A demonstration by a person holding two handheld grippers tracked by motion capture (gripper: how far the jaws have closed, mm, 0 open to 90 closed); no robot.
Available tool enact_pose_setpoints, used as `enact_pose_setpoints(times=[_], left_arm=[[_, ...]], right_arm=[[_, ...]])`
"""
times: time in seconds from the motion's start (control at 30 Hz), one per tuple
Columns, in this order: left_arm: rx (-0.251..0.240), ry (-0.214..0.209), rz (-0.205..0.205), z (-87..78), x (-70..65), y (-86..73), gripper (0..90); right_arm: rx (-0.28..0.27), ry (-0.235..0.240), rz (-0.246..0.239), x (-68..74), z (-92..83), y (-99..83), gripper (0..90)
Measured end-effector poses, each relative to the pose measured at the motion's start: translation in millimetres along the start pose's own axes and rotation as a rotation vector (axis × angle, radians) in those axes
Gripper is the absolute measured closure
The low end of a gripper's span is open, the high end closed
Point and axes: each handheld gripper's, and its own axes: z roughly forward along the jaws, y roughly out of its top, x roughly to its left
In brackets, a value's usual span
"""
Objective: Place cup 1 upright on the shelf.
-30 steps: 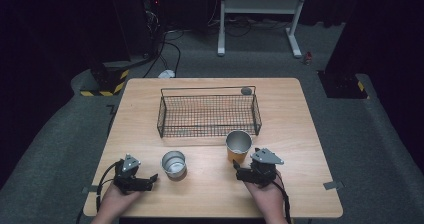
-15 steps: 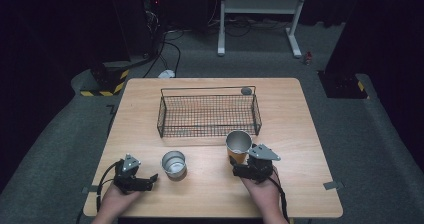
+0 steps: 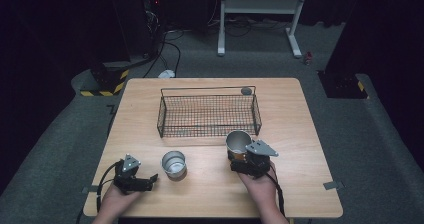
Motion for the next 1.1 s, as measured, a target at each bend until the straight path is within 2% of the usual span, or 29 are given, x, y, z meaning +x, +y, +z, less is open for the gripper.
enact_pose_setpoints(times=[0.43, 1.1], left_arm=[[-0.003, 0.0, -0.002, -0.5, 0.0, -0.7, 0.3], [0.005, 0.0, 0.004, -1.5, 0.8, -1.0, 0.4]], right_arm=[[-0.037, 0.01, -0.006, 0.5, 1.1, 2.2, 10.4], [-0.047, 0.002, -0.009, 2.1, 6.3, 3.8, 12.5]])
